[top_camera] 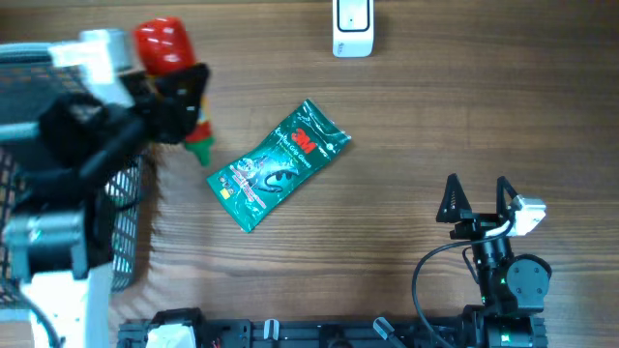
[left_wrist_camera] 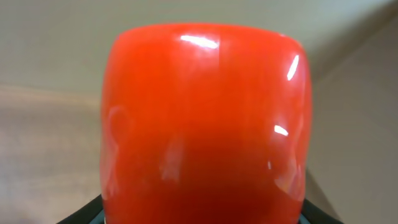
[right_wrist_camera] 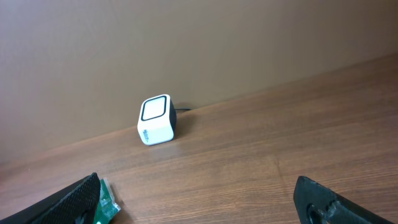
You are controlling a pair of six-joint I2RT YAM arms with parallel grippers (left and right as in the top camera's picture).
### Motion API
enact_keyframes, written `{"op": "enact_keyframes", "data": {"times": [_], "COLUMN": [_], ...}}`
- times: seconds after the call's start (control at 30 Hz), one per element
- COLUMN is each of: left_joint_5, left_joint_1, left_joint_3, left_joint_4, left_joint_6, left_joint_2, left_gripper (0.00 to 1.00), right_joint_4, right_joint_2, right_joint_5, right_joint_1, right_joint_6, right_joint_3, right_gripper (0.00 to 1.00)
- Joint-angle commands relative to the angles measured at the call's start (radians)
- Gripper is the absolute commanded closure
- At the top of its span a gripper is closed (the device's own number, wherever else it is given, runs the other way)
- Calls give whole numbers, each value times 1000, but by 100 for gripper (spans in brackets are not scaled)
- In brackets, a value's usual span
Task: Scan the item barcode
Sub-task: 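Carry the red sauce bottle toward the scanner and set it on the table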
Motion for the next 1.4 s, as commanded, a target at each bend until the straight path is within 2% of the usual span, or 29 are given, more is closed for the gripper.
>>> {"op": "enact_keyframes", "data": {"times": [0.0,0.17,0.4,0.8,1.37], "left_joint_5": [-102,-254,-445,-443,-444], "left_joint_1": [-139,-298,-414,-504,-504], "left_joint_3": [1,1,0,0,0], "left_joint_4": [-13,-49,-166,-211,-203], "left_joint_6": [21,21,16,7,5], "left_joint_2": [51,145,248,491,603], "left_gripper": [42,42,44,44,43], "right_joint_4": [3,3,3,3,3], "right_joint_2": [-11,-11,-11,-11,-11], "right_joint_5": [15,15,15,15,15], "right_joint_1": [6,6,6,6,6], "right_joint_6": [4,5,4,4,4], "right_joint_3": [-1,-1,-1,-1,-1], "right_gripper": [0,0,0,0,0]}}
